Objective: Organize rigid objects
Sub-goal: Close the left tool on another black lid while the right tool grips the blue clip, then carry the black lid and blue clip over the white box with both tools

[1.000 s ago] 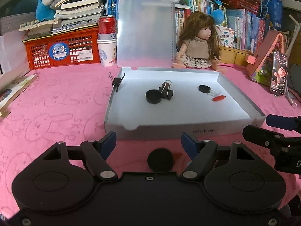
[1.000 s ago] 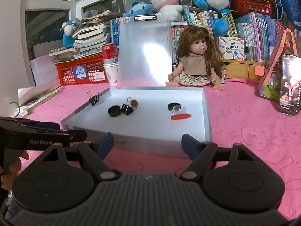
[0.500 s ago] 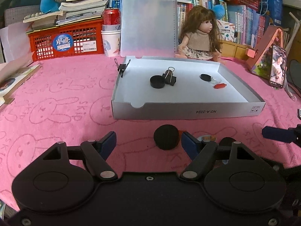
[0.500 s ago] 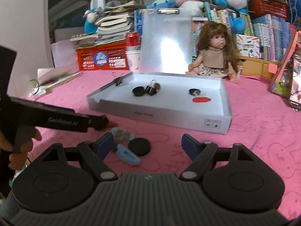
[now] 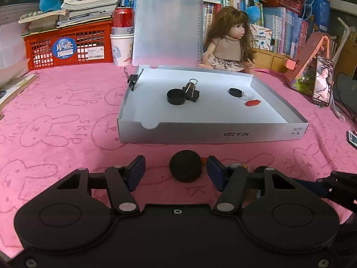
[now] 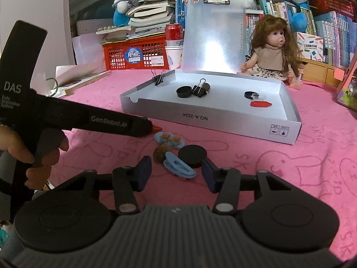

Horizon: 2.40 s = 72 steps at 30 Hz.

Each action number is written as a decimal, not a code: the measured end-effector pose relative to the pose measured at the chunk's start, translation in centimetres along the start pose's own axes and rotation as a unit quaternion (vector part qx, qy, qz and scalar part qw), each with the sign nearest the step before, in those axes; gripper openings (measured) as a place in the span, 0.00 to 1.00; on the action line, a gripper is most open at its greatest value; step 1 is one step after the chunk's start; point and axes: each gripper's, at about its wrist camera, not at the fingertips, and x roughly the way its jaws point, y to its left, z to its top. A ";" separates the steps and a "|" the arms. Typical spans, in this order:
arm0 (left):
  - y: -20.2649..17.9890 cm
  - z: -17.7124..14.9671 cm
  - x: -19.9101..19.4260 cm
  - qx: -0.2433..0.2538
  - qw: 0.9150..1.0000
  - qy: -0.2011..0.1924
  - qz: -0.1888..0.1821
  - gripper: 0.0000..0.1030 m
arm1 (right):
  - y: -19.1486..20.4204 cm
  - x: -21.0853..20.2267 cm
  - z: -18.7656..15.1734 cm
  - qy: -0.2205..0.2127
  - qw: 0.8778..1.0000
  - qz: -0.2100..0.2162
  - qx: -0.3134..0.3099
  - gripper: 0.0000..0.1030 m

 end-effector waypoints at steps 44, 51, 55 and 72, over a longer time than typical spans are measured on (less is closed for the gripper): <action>-2.1 2.4 -2.8 0.020 0.999 -0.034 -0.015 0.31 | -4.0 -0.9 3.7 -0.050 0.994 -0.077 0.052 0.24; -2.4 4.7 -1.8 0.019 0.999 -0.041 -0.009 0.30 | -5.5 0.0 5.6 -0.059 0.992 -0.100 0.058 0.24; -2.5 6.0 -0.8 0.013 0.999 -0.037 -0.006 0.30 | -6.3 0.4 6.5 -0.061 0.990 -0.110 0.062 0.24; -3.5 7.6 2.5 0.017 0.999 -0.030 0.013 0.31 | -8.1 2.4 7.7 -0.050 0.988 -0.127 0.076 0.24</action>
